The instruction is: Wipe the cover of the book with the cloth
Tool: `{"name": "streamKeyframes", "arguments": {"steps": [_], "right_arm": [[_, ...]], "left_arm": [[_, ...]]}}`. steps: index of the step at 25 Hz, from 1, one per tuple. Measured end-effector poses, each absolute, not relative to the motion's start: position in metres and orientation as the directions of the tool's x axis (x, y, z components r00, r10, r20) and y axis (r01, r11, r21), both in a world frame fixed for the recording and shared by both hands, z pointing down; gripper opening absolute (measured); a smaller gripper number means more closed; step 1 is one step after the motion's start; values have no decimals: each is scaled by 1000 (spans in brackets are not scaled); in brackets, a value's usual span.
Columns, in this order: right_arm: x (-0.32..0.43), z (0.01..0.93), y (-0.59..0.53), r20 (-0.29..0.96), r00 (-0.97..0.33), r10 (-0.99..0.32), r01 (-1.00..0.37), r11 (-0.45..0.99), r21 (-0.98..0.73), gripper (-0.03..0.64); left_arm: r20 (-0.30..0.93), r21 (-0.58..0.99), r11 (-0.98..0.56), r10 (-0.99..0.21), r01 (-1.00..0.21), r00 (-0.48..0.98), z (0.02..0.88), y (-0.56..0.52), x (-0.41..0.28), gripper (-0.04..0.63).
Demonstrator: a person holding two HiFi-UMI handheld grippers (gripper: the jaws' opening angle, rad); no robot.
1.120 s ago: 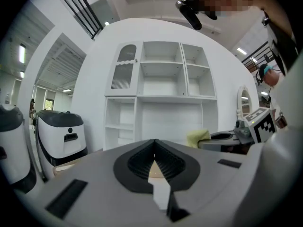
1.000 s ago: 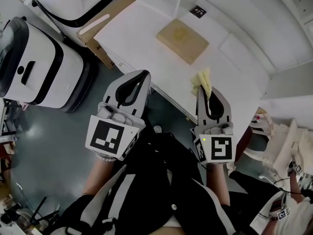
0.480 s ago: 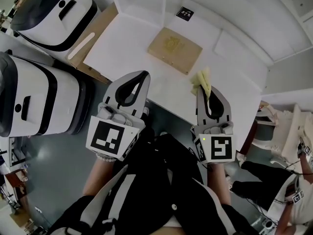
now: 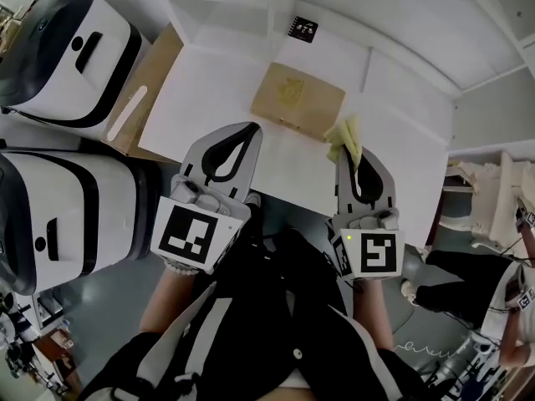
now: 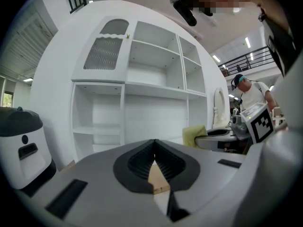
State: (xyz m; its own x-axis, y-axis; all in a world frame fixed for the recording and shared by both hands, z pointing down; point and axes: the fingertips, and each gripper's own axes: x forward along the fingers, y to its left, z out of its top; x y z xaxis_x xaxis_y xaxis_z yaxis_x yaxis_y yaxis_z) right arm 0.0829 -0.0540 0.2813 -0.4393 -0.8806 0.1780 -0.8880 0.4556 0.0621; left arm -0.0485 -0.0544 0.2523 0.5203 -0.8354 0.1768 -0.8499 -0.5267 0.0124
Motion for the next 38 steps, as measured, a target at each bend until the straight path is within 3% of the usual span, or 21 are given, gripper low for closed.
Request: {"name": "streamKeyframes", "arguments": {"steps": [20,38], "right_arm": [[57,281,-75,184,-235,-954,-962,255,95,38],[79,298,-97,246,-315,-916,-939,339,58,38]], "left_arm": [[161,14,-690,-713,-724,682,262,-113,-72,2],[218,85,-594,-773,-800,597,285,-149,-69,2]]}}
